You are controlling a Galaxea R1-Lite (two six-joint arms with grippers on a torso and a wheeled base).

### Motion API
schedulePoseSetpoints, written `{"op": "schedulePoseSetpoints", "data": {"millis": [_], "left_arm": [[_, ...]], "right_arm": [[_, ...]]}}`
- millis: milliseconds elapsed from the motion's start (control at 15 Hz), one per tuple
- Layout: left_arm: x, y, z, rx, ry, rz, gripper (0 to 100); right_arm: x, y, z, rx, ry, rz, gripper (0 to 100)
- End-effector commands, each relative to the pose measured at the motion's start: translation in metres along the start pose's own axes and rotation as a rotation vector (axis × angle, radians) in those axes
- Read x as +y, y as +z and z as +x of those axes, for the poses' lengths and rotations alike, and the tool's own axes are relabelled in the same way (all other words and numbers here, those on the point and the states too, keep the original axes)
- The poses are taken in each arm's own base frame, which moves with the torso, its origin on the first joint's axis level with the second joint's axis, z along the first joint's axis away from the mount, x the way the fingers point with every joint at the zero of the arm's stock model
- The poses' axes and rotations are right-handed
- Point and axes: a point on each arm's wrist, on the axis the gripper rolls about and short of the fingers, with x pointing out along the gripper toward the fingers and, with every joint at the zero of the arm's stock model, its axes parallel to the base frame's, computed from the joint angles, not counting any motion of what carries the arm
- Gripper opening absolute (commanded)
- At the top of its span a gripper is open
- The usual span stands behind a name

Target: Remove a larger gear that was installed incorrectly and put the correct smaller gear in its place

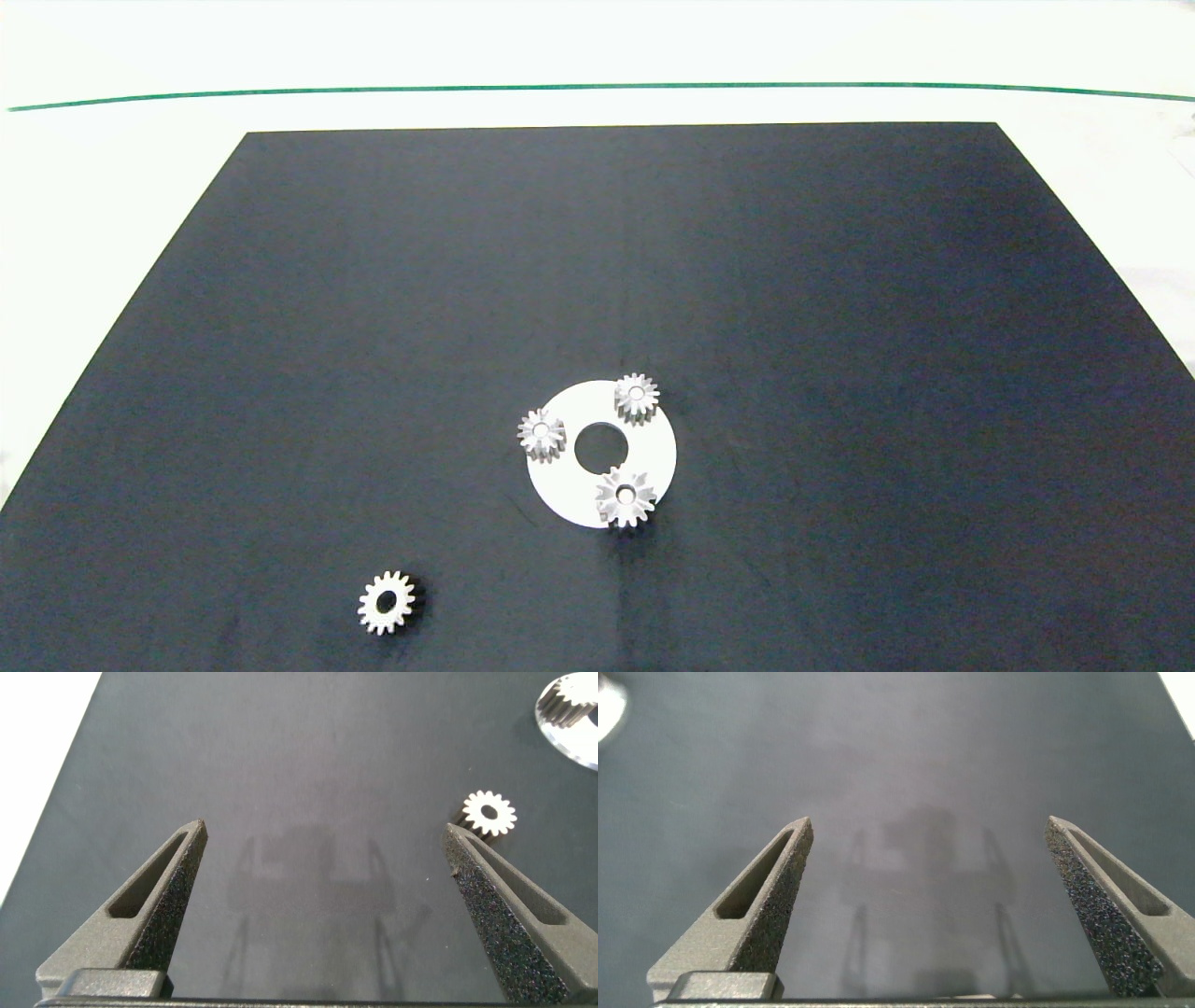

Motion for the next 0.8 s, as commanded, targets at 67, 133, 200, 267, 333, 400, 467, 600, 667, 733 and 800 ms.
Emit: {"op": "schedulePoseSetpoints", "data": {"millis": [67,133,200,267,333,400,467,600,667,733,800], "left_arm": [[0.001,0.062,-0.009,0.112,-0.006,0.018,100],[0.001,0.087,-0.012,0.181,-0.009,0.022,100],[0.002,0.110,-0.010,0.241,-0.011,0.031,100],[0.002,0.147,-0.001,0.284,-0.016,0.060,100],[0.002,0.165,0.006,0.295,-0.018,0.083,100],[0.002,0.203,0.025,0.294,-0.008,0.125,100],[0.002,0.224,0.043,0.315,0.025,0.132,100],[0.004,0.253,0.075,0.429,0.064,0.160,100],[0.005,0.261,0.080,0.482,0.060,0.157,100],[0.004,0.258,0.080,0.542,0.054,0.141,100],[0.004,0.250,0.082,0.600,0.033,0.147,100]], "right_arm": [[0.000,0.014,-0.005,0.016,-0.008,-0.062,100],[0.000,0.029,-0.009,0.035,0.002,-0.068,100],[0.000,0.044,-0.011,0.075,0.012,-0.072,100],[0.002,0.072,-0.009,0.134,0.053,-0.074,100],[0.002,0.085,-0.006,0.153,0.079,-0.074,100],[0.005,0.115,0.007,0.199,0.118,-0.080,100],[0.007,0.131,0.020,0.232,0.143,-0.112,100],[0.014,0.156,0.054,0.303,0.215,-0.210,100],[0.018,0.167,0.068,0.319,0.258,-0.253,100],[0.025,0.176,0.081,0.331,0.307,-0.285,100],[0.033,0.187,0.095,0.363,0.358,-0.303,100]]}}
